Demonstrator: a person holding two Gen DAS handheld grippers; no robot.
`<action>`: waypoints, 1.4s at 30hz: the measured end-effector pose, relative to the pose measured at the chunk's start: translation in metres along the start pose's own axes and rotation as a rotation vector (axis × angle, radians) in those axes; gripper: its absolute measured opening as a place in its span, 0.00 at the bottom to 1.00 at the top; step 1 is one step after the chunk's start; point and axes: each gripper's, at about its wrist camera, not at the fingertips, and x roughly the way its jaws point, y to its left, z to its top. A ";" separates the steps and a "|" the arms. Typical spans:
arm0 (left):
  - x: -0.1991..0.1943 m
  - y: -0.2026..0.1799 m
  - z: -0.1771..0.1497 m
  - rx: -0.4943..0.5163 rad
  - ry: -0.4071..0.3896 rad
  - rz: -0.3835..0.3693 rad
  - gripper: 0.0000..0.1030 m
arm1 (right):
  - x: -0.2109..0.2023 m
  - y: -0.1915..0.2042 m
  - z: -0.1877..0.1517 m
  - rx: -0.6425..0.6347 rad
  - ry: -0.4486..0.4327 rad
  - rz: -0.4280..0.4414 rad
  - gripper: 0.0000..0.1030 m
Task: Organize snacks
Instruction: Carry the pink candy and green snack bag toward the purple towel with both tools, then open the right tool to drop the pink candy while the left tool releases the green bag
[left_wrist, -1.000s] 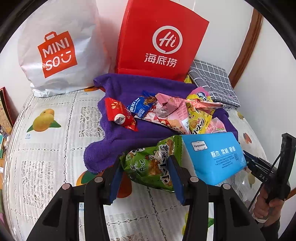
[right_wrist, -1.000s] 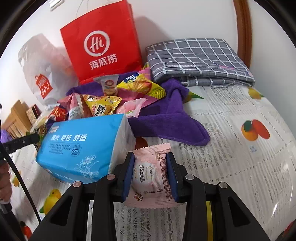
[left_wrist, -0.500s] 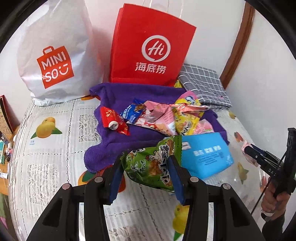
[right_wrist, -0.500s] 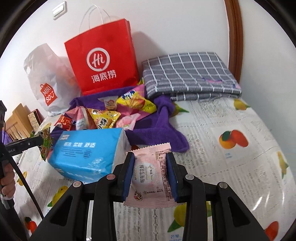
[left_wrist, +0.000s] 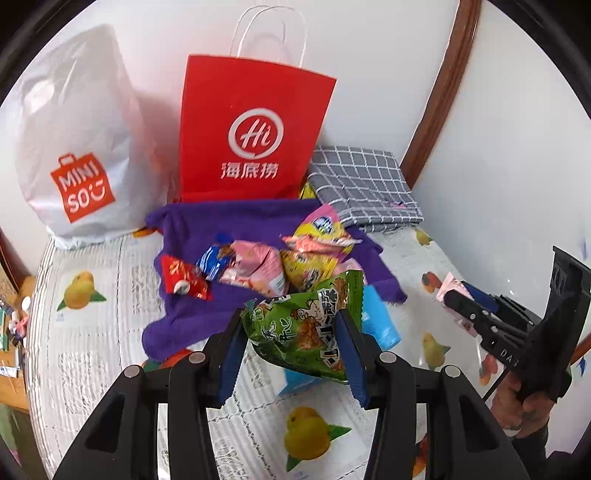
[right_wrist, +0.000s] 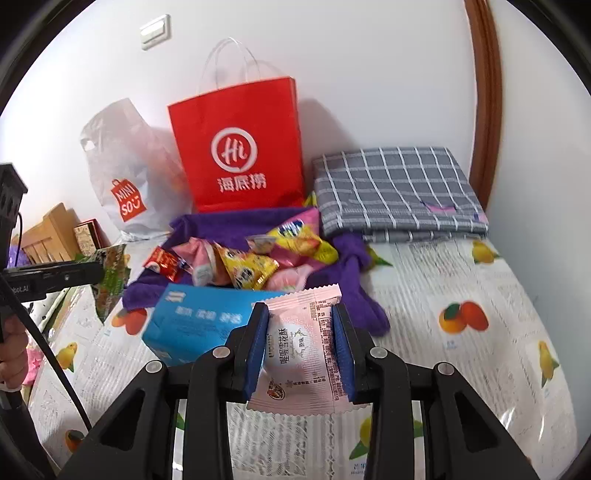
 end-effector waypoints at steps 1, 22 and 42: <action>-0.002 -0.002 0.004 0.000 -0.003 -0.005 0.44 | -0.001 0.002 0.003 -0.004 -0.003 0.003 0.34; 0.015 -0.003 0.059 -0.021 -0.016 0.042 0.44 | 0.032 0.029 0.074 -0.054 -0.020 0.078 0.34; 0.041 0.024 0.110 -0.097 -0.043 0.083 0.44 | 0.069 0.046 0.145 -0.057 -0.077 0.172 0.34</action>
